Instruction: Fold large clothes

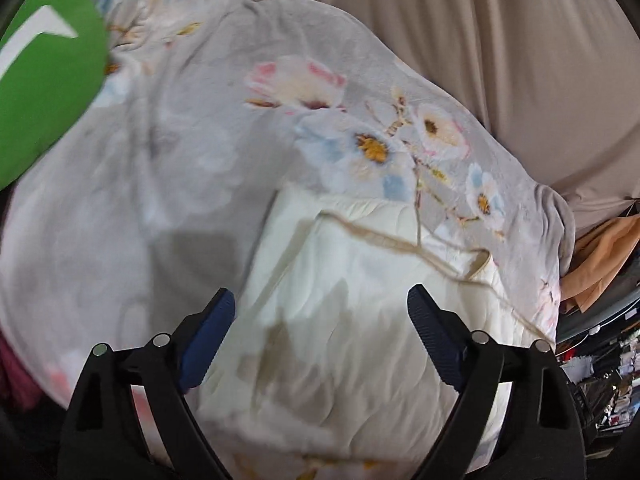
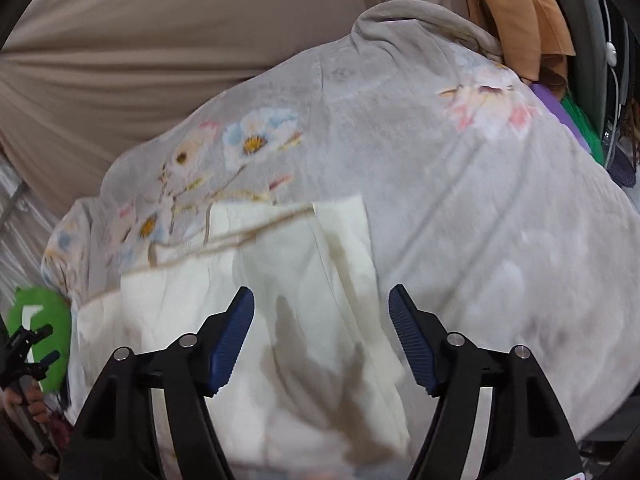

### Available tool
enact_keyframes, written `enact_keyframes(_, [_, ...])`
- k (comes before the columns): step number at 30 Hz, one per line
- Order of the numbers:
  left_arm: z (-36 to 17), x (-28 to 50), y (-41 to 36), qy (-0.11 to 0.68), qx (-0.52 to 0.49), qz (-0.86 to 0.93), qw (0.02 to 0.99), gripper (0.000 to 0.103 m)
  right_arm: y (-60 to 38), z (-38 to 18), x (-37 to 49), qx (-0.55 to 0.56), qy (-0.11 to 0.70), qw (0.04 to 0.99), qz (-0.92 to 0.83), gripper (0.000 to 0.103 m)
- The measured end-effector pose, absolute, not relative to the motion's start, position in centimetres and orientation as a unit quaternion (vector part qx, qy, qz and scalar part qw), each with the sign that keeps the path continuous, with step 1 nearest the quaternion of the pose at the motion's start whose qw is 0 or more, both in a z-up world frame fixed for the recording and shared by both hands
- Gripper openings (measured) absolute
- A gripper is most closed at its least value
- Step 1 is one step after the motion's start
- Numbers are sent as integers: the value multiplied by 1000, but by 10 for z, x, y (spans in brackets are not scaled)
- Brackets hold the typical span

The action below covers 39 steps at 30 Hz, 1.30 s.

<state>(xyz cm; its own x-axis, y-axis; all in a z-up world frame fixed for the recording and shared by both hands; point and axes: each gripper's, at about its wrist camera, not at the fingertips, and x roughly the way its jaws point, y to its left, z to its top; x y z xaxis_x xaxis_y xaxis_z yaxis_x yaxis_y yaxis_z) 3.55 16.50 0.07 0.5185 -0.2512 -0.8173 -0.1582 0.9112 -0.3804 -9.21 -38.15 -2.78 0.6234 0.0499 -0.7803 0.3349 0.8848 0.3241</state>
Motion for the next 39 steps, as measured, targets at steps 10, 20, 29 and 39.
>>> enact_keyframes(10, [-38,99,142,518,-194,-50,831,10,-362,-49,-38,218,443,867,-72,9])
enact_keyframes(20, [-3,162,130,466,-143,-57,871,9,-380,-17,22,222,351,907,-64,7])
enact_keyframes(29, [-104,185,114,520,-79,-21,850,16,-390,-126,56,210,460,857,-99,14])
enact_keyframes(39, [-31,153,119,458,-92,-6,884,28,-388,-22,2,264,327,898,-129,31])
